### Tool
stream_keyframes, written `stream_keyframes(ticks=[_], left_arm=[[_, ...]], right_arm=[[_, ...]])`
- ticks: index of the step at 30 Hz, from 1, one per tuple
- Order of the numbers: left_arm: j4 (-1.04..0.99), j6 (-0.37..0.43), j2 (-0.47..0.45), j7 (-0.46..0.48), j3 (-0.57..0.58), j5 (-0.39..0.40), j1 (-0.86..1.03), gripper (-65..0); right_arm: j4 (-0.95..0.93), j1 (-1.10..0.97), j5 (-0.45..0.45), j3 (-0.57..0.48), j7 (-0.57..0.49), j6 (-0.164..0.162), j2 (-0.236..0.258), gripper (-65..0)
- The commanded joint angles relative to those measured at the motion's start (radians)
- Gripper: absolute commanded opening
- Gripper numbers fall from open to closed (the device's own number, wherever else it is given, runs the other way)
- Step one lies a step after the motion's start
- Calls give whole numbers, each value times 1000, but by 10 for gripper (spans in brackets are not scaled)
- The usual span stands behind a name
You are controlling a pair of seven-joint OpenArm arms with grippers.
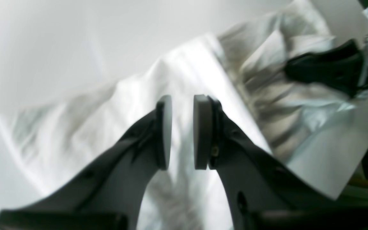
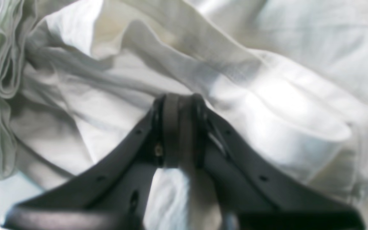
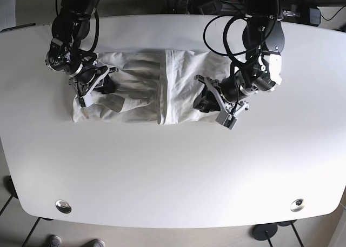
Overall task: Fold the T-shirt properly
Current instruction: 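Grasp the shirt end with the left gripper and fold it toward the right gripper, then grasp the opposite shirt end with the right gripper and fold it inward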
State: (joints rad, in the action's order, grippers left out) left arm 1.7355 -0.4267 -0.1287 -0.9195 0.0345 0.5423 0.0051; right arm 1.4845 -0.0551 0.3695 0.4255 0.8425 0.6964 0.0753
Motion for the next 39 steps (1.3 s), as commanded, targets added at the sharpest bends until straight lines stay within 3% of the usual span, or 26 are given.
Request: stream_keyframes(ticks=[1,5,8,13,15,17,19,20,22,23,25,28,30,34,37,39], left_arm=[[-15,-7,4,21,31,20,-7,-556],[-91,-7,10,44,184,22,-17,-556],[-216,-4,44,213,382,20,-73,-556],[-184,-4,64,231,419,26,-133,-556],[-99,-4,36,228,365,26,-132,-556],[-21,-4,1,225,241,28,-84,-556],[4,-8,-25,225,135,28,-50,-556],[5,-10,-39,225,87,28,-27,-556],[2,-34,-76,225,51,28,-1,-560],[-10,-82,-88,225,28,28,17,-561],[-47,-153,-101,225,-37,25,51,-561],[-139,-206,-99,227,-121,20,71,-561],[-208,-229,-99,233,-158,20,66,-561],[-329,-271,-107,233,-183,20,36,-561],[-371,-271,-113,233,-183,20,23,-561],[-371,-271,-114,233,-183,23,23,-561]], right_arm=[[43,10,7,2,-1,2,7,-585],[104,10,7,2,-1,2,-12,-583],[150,8,7,2,2,2,-19,-582],[166,5,12,8,41,2,-19,-580],[193,4,72,13,65,2,-13,-577],[216,-16,196,13,87,2,11,-537],[229,-25,293,13,97,2,30,-422],[230,-42,356,16,97,2,41,-323],[229,-53,431,75,100,2,48,-206],[227,-58,461,128,100,-13,47,-135],[227,-59,483,198,100,-94,51,-55],[203,-59,484,287,102,-125,80,-51],[109,-50,486,324,130,-122,120,-51],[-54,-33,486,356,133,-117,139,-51],[-107,-36,480,355,133,-73,131,-51],[-118,-38,478,336,134,-63,117,-51]])
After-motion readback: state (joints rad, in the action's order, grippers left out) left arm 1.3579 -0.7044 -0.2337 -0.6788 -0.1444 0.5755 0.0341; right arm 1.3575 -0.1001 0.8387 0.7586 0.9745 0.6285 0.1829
